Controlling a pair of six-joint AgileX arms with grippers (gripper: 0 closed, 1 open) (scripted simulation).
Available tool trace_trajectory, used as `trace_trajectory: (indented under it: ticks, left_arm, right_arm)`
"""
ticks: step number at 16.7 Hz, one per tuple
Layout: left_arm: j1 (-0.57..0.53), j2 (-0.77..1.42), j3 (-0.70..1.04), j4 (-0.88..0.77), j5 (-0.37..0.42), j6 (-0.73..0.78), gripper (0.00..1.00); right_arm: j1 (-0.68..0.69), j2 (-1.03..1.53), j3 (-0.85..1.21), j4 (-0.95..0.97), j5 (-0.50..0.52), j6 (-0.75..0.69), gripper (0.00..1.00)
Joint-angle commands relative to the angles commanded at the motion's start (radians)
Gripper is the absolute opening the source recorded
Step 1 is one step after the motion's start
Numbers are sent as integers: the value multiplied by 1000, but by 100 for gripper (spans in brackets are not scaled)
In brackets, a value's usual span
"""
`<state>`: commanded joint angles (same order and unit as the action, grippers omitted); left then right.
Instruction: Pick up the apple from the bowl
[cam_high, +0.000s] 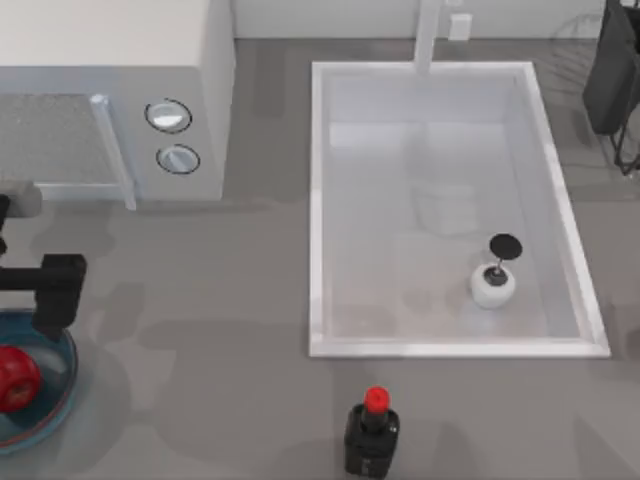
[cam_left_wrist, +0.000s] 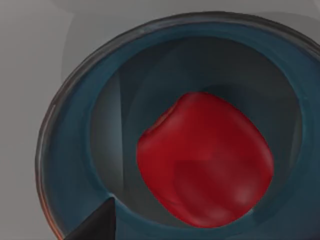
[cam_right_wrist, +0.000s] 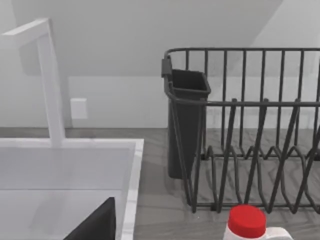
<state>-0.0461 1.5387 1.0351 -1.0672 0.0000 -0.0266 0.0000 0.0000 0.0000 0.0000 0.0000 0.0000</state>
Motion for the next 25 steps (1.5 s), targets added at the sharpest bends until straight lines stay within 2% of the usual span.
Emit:
trace_trajectory:
  ticks: [6, 14, 20, 25]
  left_arm:
    - [5, 16, -30, 42, 0, 1, 100]
    - [4, 172, -220, 403, 0, 6, 100]
    - [3, 192, -242, 434, 0, 6, 100]
    - [3, 192, -242, 434, 0, 6, 62]
  right_arm:
    - [0, 0, 0, 0, 0, 0, 100]
    - [0, 0, 0, 0, 0, 0, 100]
    - [0, 0, 0, 0, 0, 0, 100]
    - [0, 0, 0, 0, 0, 0, 100]
